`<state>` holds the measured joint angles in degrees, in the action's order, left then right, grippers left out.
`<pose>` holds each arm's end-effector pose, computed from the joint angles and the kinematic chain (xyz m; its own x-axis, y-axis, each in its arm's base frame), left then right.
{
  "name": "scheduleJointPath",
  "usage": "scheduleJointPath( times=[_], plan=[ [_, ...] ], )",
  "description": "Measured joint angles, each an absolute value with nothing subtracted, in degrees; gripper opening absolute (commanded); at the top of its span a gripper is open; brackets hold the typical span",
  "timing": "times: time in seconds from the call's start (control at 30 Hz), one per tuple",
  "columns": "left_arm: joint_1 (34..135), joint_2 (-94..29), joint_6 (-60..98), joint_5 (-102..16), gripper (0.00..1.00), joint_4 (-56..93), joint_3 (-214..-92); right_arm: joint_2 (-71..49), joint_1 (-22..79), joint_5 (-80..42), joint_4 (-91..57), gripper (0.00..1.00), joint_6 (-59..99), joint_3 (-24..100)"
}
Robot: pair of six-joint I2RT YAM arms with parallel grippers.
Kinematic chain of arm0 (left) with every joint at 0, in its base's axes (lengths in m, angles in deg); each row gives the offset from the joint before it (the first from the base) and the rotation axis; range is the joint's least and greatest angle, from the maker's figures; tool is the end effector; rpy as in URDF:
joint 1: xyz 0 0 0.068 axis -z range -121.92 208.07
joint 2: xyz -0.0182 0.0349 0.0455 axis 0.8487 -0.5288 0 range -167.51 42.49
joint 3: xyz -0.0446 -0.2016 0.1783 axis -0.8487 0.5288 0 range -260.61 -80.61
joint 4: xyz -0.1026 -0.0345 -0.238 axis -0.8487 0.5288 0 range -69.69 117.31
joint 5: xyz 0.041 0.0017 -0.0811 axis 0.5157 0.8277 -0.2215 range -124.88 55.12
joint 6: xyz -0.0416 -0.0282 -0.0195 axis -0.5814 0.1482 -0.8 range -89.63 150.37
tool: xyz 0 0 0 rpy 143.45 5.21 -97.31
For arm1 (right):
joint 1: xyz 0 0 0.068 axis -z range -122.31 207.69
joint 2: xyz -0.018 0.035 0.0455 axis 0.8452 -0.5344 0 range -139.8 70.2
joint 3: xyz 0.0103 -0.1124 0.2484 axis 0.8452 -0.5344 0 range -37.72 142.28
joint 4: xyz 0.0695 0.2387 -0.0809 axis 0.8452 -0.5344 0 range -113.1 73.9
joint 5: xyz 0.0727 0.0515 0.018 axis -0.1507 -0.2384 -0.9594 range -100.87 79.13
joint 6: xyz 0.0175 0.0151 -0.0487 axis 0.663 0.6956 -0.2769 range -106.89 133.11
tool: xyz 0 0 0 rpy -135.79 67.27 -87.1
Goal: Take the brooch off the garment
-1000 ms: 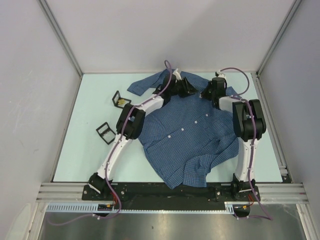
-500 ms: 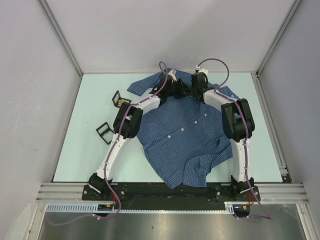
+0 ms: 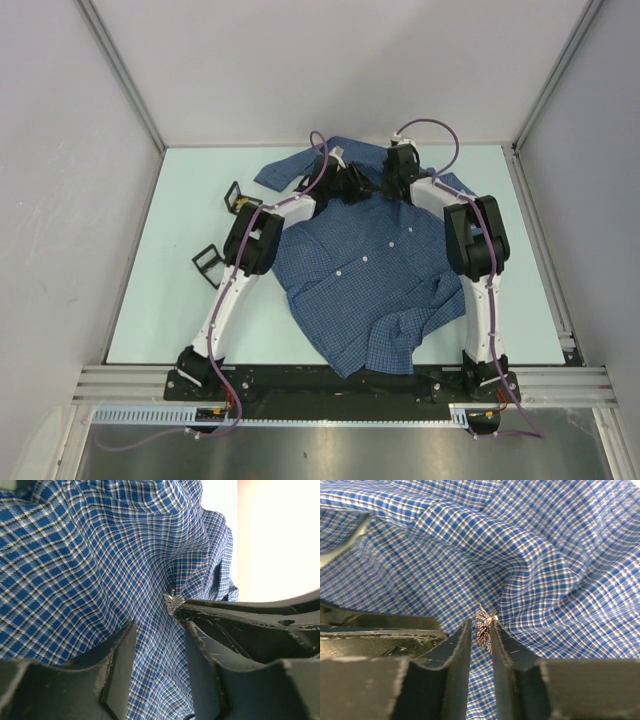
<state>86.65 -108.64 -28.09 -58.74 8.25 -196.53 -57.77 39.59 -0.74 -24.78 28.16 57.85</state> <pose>0.5059 -0.2918 0.1069 -0.8319 -0.4344 -0.3453 0.1054 0.4873 -0.8669 0.4805 0.1506 0.1695 -0.6499 0.0564 -0.7579 -0.0116 0.9964 0.0841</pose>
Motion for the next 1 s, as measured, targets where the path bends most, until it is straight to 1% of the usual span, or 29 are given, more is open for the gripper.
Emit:
scheduleJointPath(
  times=[0.1,0.3,0.43,0.5,0.6,0.67,0.77,0.83,0.93,1.0],
  plan=[
    [86.65,-108.64,-27.93,-59.09,0.51,8.52,-196.88,-57.74,40.74,-5.53,-22.75,0.35,29.93,56.56],
    [86.83,-108.64,-26.45,-58.54,0.51,10.83,-198.06,-56.37,44.22,-15.52,-16.19,0.38,34.54,51.97],
    [87.29,-108.64,-25.53,-57.38,0.48,12.03,-198.76,-55.38,46.1,-20.43,-12.28,0.4,37.38,48.93],
    [87.68,-108.64,-25.05,-56.77,0.48,13.85,-199.9,-54.73,46.86,-22.34,-10.53,0.45,38.63,47.34],
    [88.47,-108.64,-24.59,-55.96,0.5,15.66,-202.11,-53.81,47.96,-24.08,-9.2,0.43,40.14,45.59],
    [88.88,-108.64,-24.5,-55.66,0.52,15.6,-203.26,-53.74,48.44,-25.15,-8.41,0.42,40.92,45.39],
    [89.34,-108.64,-24.2,-54.72,0.53,15.09,-203.96,-53.74,48.96,-26.75,-7.19,0.41,42.54,44.95],
    [89.43,-108.64,-24.04,-54.41,0.52,15.05,-203.96,-53.74,49.36,-28.0,-6.27,0.41,43.9,44.28],
    [89.54,-108.64,-24.0,-54.06,0.48,15.05,-203.96,-53.74,49.88,-29.83,-4.63,0.4,45.75,43.25],
    [89.63,-108.64,-24.0,-53.97,0.45,15.05,-204.1,-53.74,50.19,-30.71,-3.71,0.31,46.8,42.81]
  ],
)
